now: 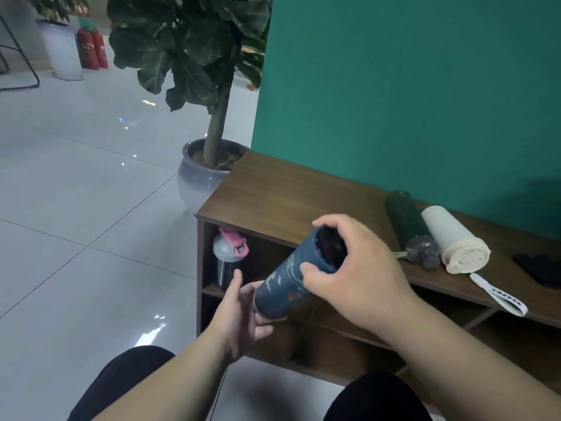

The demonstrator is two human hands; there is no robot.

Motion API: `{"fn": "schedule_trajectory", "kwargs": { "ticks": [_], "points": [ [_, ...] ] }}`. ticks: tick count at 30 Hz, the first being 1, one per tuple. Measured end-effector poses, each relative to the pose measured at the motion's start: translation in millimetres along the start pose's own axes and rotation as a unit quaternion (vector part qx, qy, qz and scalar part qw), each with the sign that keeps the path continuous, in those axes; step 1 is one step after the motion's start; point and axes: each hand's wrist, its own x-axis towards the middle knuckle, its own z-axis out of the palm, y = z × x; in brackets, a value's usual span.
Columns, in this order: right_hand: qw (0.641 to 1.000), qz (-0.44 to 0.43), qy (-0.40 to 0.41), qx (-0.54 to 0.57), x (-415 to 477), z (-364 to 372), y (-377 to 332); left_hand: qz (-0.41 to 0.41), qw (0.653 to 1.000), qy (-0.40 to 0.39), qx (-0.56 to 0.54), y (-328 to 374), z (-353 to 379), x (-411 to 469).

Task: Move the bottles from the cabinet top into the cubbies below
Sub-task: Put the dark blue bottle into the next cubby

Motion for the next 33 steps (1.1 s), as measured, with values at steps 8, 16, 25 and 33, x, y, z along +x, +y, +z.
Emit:
{"fn": "schedule_trajectory", "kwargs": {
  "ticks": [8, 16, 25, 33],
  "points": [
    [0.977, 0.144, -0.025, 0.153, -17.7, 89.4, 54.2, -0.085, 0.996, 0.007, 0.029, -29.7, 8.6, 23.5],
    [0.956, 0.236, -0.046, 0.17, 6.9, 154.2, 111.9, -0.112, 0.992, 0.06, 0.008, -45.7, 23.4, 83.8],
    [0.934, 0.311, -0.001, 0.177, 48.9, 190.9, 170.4, -0.115, 0.987, 0.105, 0.048, -44.3, 37.2, 134.9],
    [0.927, 0.322, 0.014, 0.192, 72.1, 205.8, 183.0, -0.095, 0.989, 0.106, 0.028, -40.7, 47.0, 157.4]
  ]
}}
